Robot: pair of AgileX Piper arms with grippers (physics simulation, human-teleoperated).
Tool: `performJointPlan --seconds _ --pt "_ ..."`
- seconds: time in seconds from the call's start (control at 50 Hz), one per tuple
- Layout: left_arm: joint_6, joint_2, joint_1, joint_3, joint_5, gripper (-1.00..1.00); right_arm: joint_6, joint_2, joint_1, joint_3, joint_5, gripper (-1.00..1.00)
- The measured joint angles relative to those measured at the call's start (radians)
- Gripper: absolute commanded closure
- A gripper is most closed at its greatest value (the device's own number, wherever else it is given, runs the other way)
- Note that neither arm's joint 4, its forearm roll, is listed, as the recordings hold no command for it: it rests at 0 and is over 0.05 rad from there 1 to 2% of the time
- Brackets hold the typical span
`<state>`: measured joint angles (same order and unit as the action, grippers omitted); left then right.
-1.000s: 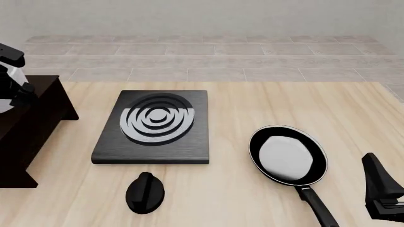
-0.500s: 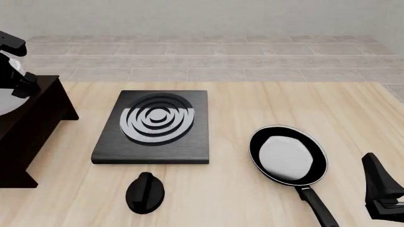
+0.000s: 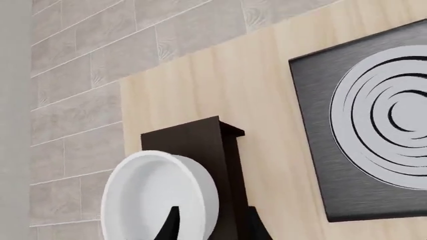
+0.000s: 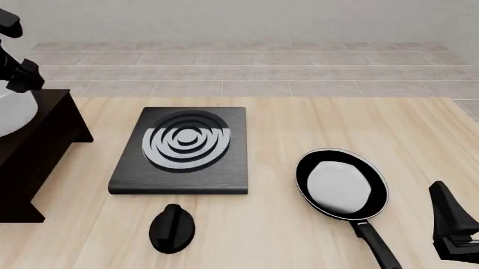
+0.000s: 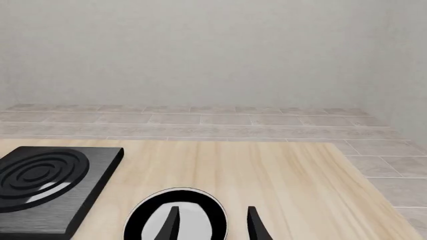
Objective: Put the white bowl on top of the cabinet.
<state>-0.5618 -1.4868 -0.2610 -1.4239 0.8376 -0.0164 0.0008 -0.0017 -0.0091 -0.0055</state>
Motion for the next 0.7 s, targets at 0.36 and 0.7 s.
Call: performJointPlan --seconds 0.36,0.7 --pt "0.134 0.123 0.069 0.055 -0.066 -1.0 0.0 0.0 0.0 0.0 0.0 -1.0" --pt "0.268 0.333 0.149 0.237 -0.213 -1.0 0.0 0.0 0.0 0.0 0.0 -1.0"
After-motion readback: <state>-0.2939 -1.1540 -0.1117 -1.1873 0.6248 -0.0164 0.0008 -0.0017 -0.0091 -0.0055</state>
